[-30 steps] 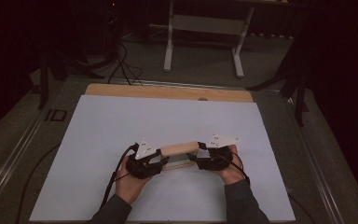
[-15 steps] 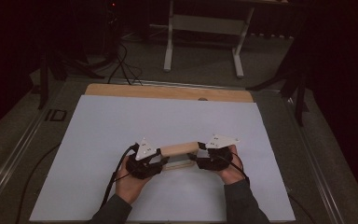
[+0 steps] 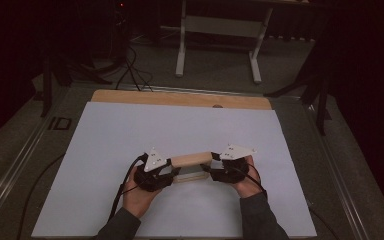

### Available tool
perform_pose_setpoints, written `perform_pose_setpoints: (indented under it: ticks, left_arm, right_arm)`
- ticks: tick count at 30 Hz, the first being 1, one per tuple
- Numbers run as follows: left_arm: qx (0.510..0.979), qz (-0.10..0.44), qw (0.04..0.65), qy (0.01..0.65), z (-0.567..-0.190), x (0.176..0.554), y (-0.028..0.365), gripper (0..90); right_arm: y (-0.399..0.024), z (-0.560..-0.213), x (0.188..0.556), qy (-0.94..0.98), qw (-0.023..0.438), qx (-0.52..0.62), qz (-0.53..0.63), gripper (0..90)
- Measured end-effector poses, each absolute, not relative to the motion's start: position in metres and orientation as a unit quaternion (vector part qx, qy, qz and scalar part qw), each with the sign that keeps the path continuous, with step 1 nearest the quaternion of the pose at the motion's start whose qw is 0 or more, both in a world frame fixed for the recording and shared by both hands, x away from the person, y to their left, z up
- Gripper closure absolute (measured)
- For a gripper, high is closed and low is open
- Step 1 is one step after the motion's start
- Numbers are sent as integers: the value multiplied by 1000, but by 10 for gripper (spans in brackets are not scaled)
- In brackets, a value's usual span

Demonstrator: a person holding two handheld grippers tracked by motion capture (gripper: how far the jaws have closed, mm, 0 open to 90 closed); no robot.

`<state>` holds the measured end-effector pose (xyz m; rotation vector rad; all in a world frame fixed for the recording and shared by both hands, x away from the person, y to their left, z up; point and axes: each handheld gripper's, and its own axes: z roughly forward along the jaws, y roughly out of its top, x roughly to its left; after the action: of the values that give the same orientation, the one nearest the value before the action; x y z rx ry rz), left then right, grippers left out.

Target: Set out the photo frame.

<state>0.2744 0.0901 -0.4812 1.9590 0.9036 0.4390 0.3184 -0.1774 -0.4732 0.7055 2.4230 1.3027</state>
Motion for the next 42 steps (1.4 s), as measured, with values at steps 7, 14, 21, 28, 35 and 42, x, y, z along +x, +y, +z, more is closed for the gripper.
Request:
perform_pose_setpoints:
  ticks: [7,14,21,28,35,42]
  left_arm:
    - [794,179,452,365,-481,274,92,579]
    - [794,176,454,363,-480,276,94,579]
    - [795,168,455,365,-479,279,99,578]
    - [797,168,451,366,-478,281,102,573]
    - [796,158,455,367,-477,287,108,566]
    - [792,152,463,368,-477,292,116,555]
  right_arm:
    - [-176,-473,318,844,150,245,453,494]
    - [-175,-473,317,843,155,245,454,497]
    - [-170,-473,316,839,161,248,456,497]
    - [-166,-474,316,837,158,254,458,498]
    - [-162,-474,316,835,157,261,459,505]
    - [-157,-471,318,833,160,257,462,518]
